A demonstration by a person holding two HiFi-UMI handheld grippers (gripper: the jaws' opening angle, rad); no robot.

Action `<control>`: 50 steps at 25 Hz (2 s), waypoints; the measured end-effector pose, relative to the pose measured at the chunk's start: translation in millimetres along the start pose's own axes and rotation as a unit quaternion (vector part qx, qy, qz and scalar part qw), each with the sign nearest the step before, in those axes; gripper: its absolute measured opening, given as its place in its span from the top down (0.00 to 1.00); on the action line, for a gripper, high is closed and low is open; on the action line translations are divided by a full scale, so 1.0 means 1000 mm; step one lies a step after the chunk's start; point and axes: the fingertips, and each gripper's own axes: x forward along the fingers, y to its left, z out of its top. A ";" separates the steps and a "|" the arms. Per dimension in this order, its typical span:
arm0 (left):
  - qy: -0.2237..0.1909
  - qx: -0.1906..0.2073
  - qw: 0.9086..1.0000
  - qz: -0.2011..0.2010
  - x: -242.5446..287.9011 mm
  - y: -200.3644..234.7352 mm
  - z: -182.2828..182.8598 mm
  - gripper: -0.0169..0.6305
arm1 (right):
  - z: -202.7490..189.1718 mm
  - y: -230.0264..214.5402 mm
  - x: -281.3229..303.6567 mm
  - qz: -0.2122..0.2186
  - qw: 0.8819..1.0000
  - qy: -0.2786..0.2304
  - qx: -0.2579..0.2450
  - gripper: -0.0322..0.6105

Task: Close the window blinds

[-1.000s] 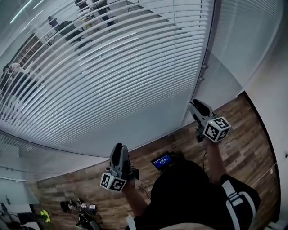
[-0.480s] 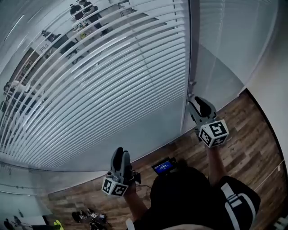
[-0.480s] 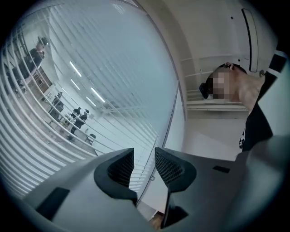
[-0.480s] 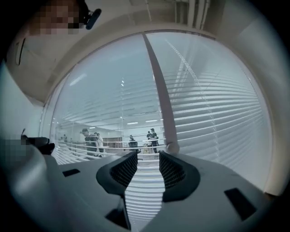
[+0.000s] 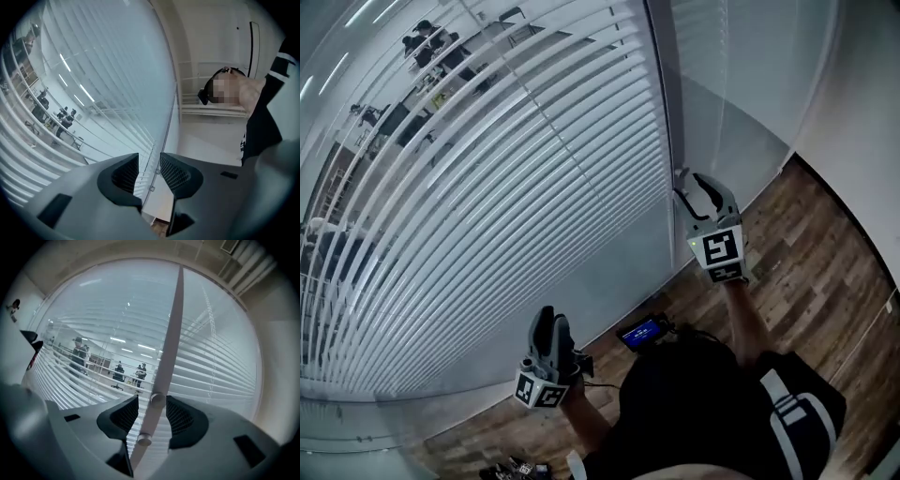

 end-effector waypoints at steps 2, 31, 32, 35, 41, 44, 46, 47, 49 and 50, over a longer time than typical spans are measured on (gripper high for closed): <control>-0.002 -0.001 1.000 -0.001 -0.003 0.004 0.006 0.76 | 0.000 0.000 0.001 -0.013 1.000 0.013 -0.025 0.66; 0.013 -0.007 1.000 0.012 -0.012 0.016 0.006 0.76 | 0.002 -0.010 0.014 0.004 0.996 0.045 0.075 0.75; 0.012 -0.007 1.000 0.012 -0.013 0.015 0.004 0.76 | 0.000 -0.010 0.014 0.009 0.995 0.044 0.093 0.75; 0.013 -0.008 1.000 0.015 -0.016 0.015 0.000 0.76 | -0.005 -0.011 0.015 0.019 0.989 0.045 0.137 0.75; 0.014 -0.006 1.000 0.022 -0.014 0.014 0.003 0.76 | -0.002 -0.015 0.021 0.038 0.986 0.034 0.156 0.75; 0.013 -0.005 1.000 0.026 -0.017 0.014 0.003 0.76 | -0.001 -0.010 0.018 0.030 0.997 0.032 0.066 0.74; 0.013 -0.005 1.000 0.028 -0.017 0.014 0.003 0.76 | 0.000 -0.007 0.017 0.012 0.999 0.032 0.002 0.74; 0.013 -0.005 0.999 0.028 -0.017 0.014 0.003 0.76 | 0.001 -0.007 0.017 0.000 0.999 0.031 -0.029 0.74; 0.014 -0.004 0.999 0.029 -0.017 0.013 0.002 0.76 | 0.005 -0.008 0.017 -0.020 0.996 0.029 -0.085 0.74; 0.014 -0.004 0.999 0.029 -0.018 0.013 0.002 0.76 | 0.007 -0.008 0.017 -0.027 0.994 0.029 -0.106 0.74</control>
